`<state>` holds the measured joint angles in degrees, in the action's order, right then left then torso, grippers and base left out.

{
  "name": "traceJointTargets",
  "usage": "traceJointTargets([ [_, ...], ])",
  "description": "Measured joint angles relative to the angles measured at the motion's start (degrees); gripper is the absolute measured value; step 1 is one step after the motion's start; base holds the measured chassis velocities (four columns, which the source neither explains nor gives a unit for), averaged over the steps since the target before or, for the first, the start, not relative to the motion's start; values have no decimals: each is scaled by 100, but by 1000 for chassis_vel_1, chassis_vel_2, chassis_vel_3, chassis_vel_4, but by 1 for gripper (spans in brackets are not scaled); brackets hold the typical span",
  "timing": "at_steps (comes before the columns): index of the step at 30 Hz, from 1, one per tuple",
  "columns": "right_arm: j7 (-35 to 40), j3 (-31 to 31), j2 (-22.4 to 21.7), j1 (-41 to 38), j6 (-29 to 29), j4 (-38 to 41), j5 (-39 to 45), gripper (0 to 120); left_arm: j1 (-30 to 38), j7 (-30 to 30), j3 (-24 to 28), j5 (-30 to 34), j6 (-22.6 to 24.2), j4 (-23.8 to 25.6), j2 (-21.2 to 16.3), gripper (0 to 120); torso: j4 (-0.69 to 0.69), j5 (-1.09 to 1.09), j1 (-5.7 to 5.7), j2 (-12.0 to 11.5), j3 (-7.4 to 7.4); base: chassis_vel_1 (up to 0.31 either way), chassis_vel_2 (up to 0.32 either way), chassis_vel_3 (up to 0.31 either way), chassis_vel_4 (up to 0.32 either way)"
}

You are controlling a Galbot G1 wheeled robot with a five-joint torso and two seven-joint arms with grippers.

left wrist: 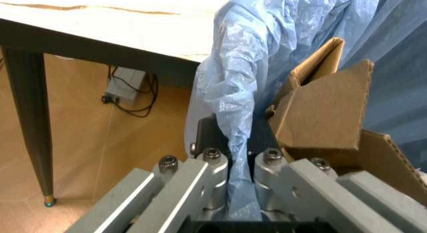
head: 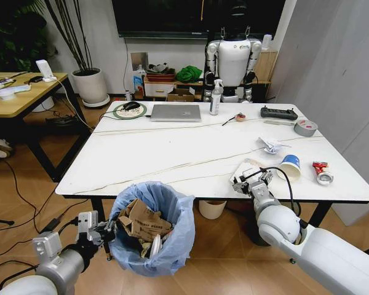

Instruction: Pick up the trash bin and place the trash from the table into it.

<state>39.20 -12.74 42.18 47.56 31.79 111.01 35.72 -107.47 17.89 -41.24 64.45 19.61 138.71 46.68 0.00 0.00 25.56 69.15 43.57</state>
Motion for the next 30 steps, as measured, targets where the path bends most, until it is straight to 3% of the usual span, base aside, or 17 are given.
traceJointTargets([
  [30, 44, 55, -101, 97, 192, -50, -69, 100, 52, 10, -11, 76, 0, -5, -50, 0, 0, 0, 0, 0, 0, 0, 0, 0, 0],
])
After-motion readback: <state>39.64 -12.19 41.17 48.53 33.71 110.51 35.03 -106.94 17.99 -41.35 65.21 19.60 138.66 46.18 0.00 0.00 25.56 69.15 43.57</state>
